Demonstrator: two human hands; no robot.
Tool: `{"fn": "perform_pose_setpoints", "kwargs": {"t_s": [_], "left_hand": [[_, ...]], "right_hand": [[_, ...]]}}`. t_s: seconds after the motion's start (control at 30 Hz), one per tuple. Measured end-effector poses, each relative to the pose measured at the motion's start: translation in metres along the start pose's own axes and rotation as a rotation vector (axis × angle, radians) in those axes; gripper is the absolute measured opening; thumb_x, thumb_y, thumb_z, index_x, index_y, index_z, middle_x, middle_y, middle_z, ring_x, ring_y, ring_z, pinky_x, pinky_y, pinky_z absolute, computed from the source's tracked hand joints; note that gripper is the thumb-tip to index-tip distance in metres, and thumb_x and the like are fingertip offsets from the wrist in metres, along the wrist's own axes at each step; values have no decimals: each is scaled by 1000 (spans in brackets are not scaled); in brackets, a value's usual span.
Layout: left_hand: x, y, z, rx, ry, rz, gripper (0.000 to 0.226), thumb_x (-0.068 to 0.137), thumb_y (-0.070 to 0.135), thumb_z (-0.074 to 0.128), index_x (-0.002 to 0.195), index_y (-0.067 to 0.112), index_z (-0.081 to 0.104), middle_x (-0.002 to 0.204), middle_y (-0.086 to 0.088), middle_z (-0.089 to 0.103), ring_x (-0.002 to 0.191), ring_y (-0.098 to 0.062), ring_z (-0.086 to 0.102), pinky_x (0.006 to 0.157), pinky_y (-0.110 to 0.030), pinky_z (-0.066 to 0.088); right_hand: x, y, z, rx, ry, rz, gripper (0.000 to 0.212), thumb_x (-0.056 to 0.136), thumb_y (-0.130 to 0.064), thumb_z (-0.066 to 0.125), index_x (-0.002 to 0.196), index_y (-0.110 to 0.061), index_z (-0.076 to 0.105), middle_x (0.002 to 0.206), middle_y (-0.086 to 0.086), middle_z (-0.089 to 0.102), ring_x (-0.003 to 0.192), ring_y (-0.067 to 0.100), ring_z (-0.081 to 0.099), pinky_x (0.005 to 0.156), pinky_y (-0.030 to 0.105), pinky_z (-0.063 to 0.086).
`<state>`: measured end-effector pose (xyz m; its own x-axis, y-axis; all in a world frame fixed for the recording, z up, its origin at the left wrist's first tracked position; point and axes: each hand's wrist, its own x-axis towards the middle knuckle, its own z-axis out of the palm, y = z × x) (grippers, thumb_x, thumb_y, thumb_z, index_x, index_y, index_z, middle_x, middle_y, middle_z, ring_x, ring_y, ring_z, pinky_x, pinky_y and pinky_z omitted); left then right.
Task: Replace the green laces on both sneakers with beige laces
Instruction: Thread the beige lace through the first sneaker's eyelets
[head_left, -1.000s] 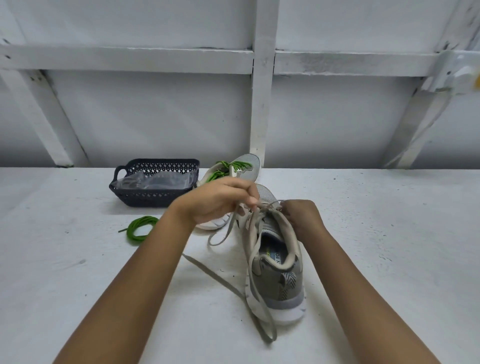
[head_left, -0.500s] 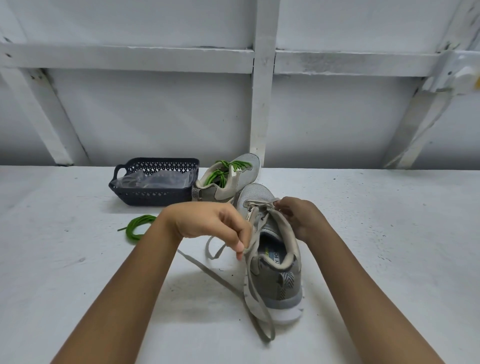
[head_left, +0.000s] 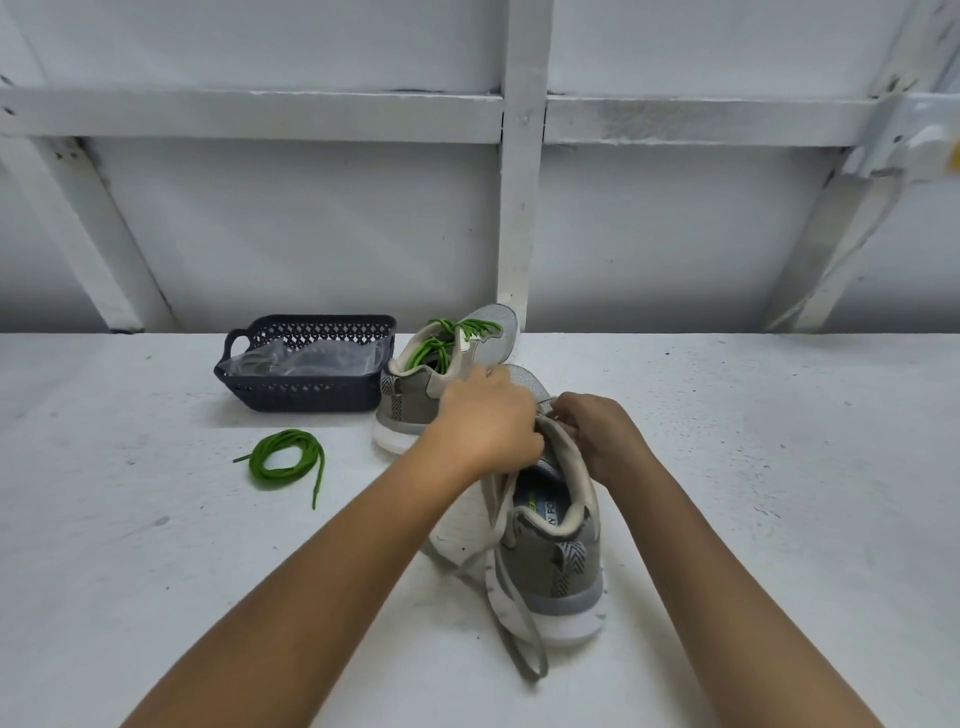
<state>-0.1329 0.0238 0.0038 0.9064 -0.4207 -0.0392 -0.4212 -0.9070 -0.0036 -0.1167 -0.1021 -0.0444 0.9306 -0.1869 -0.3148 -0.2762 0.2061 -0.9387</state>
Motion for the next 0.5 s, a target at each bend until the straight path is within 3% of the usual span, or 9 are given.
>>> {"fn": "perform_pose_setpoints", "kwargs": {"t_s": [0.13,0.2,0.27,0.4,0.5], "left_hand": [[8,10,6,121,14,-46,35,92,26,44,120,9,56,133,-15,40,125,-34,31,98,-41,32],[11,9,9,102,30,-55,33,92,21,45,120,7,56,133,-15,40,125,-34,31,97,-41,33],[13,6,13,20,48,-56,30,91,19,47,116,8,58,131,-14,41,124,-33,33,96,-41,35],[16,-6,14,-282,86,-51,21,91,21,50,102,10,65,120,-12,45,122,-32,35,101,-40,36],[12,-13,13,-332,103,-26,18,93,26,53,93,13,65,115,-10,46,124,-30,33,105,-41,30]], "right_hand": [[-1,0,-1,-25,-8,-25,31,90,4,43,63,-11,38,36,-6,39,31,4,38,37,12,33],[0,1,-1,-53,-13,-16,28,92,2,46,67,-11,44,56,-1,48,48,7,46,47,14,40],[1,1,-1,-81,-13,-11,24,92,0,48,72,-12,48,70,1,48,58,9,47,55,18,41],[4,2,-2,-131,-16,-14,22,90,-1,51,71,-12,49,70,2,48,59,10,46,55,18,41],[3,2,-1,-161,-18,-11,23,89,0,50,69,-10,48,67,3,47,55,12,44,51,16,40]]}}
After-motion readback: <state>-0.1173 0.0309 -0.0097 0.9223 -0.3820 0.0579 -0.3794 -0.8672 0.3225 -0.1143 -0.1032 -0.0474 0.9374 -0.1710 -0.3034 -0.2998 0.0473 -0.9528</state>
